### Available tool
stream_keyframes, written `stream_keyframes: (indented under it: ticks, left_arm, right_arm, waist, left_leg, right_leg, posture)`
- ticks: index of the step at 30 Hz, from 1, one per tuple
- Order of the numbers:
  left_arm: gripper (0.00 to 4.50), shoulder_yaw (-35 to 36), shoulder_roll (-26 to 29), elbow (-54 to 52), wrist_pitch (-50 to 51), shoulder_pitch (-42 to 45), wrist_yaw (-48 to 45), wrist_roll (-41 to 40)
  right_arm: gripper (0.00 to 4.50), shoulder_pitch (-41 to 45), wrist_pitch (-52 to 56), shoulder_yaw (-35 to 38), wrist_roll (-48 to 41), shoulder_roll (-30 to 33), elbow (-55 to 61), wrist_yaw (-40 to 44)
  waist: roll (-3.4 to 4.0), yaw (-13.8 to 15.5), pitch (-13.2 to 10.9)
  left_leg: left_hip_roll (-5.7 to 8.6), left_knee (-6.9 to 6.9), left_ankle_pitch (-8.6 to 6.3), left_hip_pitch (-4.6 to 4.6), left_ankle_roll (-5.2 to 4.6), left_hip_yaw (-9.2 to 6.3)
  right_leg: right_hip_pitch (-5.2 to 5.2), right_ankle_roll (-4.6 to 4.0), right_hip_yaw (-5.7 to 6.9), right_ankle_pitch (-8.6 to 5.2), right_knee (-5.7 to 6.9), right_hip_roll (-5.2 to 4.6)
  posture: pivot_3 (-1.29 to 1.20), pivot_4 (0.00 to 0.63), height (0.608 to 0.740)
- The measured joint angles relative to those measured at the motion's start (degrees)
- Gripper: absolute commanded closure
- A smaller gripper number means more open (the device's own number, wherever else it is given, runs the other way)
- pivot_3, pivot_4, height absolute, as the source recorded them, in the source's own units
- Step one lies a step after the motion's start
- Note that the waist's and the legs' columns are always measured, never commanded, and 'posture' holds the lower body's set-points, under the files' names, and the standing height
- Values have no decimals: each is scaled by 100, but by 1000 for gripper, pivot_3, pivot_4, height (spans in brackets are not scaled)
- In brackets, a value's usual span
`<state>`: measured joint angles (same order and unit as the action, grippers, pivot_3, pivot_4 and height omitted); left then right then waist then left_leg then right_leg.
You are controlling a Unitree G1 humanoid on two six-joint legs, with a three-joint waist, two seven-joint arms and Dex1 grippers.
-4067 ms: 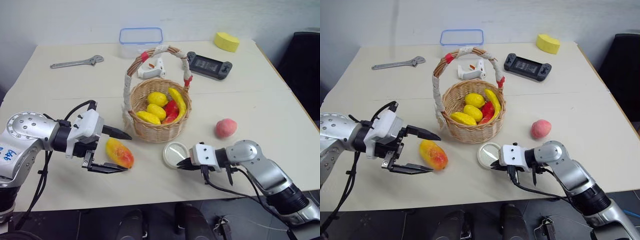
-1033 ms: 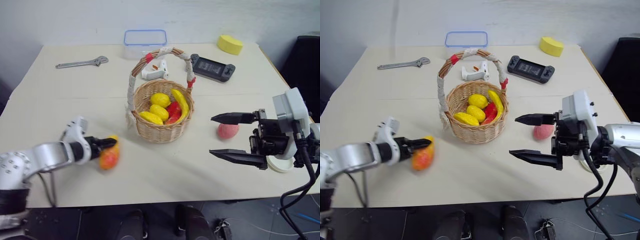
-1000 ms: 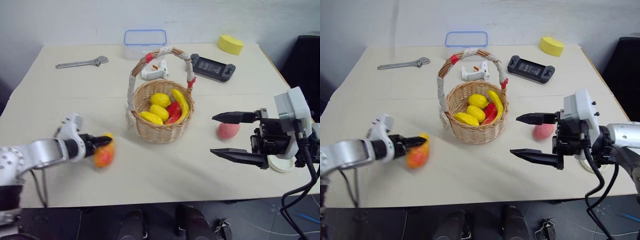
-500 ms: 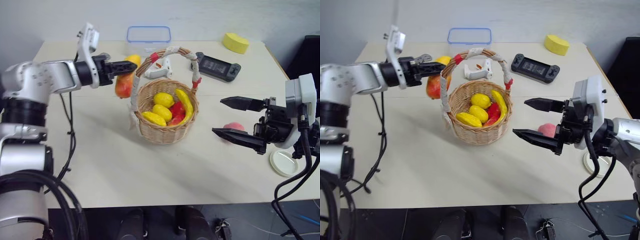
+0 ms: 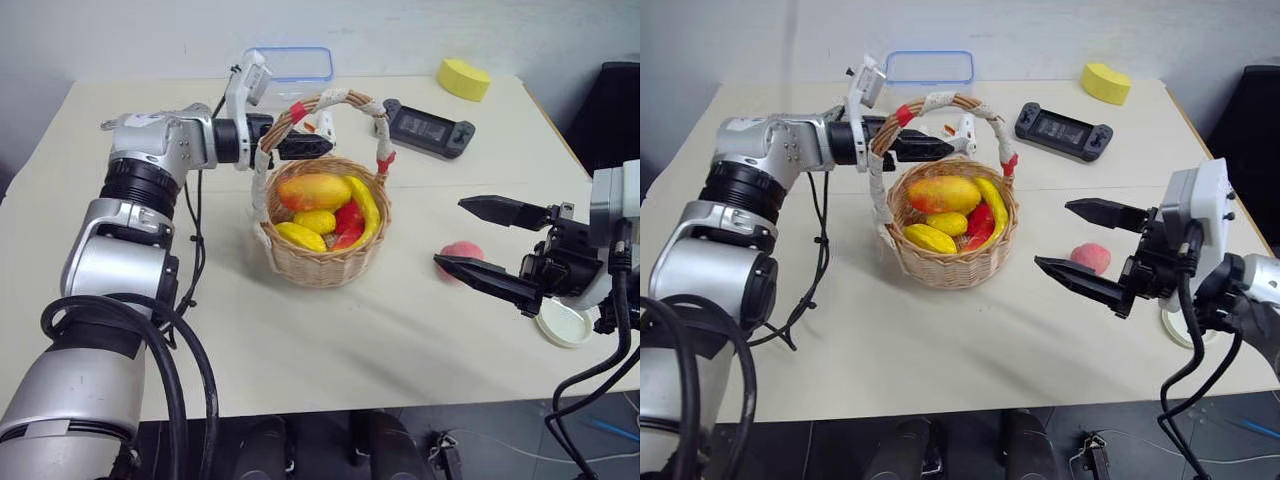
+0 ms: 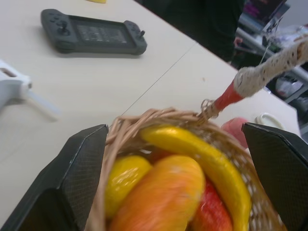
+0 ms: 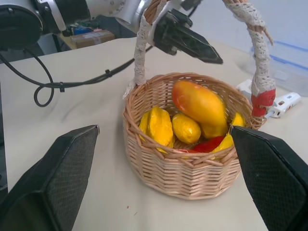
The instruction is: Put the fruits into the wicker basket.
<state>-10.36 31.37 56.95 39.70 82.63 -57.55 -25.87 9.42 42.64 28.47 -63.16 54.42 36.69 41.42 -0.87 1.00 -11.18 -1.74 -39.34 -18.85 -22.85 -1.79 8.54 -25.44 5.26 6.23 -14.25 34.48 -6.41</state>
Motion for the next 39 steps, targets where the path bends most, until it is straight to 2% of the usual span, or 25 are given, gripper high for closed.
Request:
stream_keyframes:
  ticks: [3,7,10,15,18,21,24,31,39]
  left_arm:
    - [7,326,269,-318,-212,-228,-293,80]
    - [7,886,1064,-1352,-181,-718,-1095,-127]
    - [7,1122,1713,-2370,308,-1059,-1867,-453]
    - [7,1430,2326,-4335,1172,-1810,-2601,-1267]
    - [7,1406,2317,-5854,1069,-2559,-2579,-1443]
    - [7,1081,2055,-6647,582,-3183,-2389,-1228]
    - [7,911,1857,-6766,401,-3385,-2186,-1141]
    - [7,916,1859,-6987,397,-3375,-2041,-1208]
    - [7,914,1818,-6977,398,-3261,-1921,-1207]
  right_arm:
    - [0,-253,0,180,35,2,22,-73]
    - [0,-915,0,342,416,0,4,-184]
    - [0,-1297,-19,351,873,-86,-145,-271]
    - [0,-1310,-47,233,1394,-440,-577,-669]
    - [0,-1142,-184,-156,1881,-851,-902,-1055]
    - [0,-699,-304,-433,2233,-1291,-1449,-1420]
    - [0,-259,-415,-620,2488,-1567,-1966,-1600]
    - [0,477,-502,-969,2700,-2069,-2958,-1585]
    - [0,630,-390,-1067,2743,-2387,-3432,-1565]
  waist:
    - [-1,26,-1]
    - [-4,15,-2]
    - [-4,20,-2]
    - [-5,35,-2]
    - [-5,26,-1]
    - [-5,6,-1]
    - [-5,-16,-1]
    - [-4,-115,-1]
    - [-3,-114,-1]
  left_leg:
    - [-6,-7,0,-1,-5,-13]
    - [-5,-14,-2,-11,-9,-12]
    - [-4,-36,-2,-20,-9,-8]
    - [-11,-75,3,-16,-22,-26]
    - [-5,-74,6,12,-28,-33]
    - [-5,-70,7,40,-27,-18]
    - [-10,-69,8,37,-23,-15]
    - [-12,-57,8,35,-22,-13]
    - [-12,-57,8,35,-22,-13]
  right_leg:
    - [-1,0,0,0,9,-9]
    - [-10,0,-1,0,15,-9]
    - [-9,0,1,0,25,-6]
    - [-2,2,-17,1,46,-22]
    - [5,4,-46,5,61,-27]
    - [15,0,-63,5,77,-24]
    - [5,-7,-63,1,86,-18]
    - [4,-6,-60,0,98,-16]
    - [4,-6,-60,0,98,-17]
  posture:
    - [0,150,740]
    - [0,150,740]
    - [0,150,740]
    - [0,150,740]
    - [0,150,740]
    - [0,150,740]
    - [0,150,740]
    - [0,150,740]
    - [0,150,740]
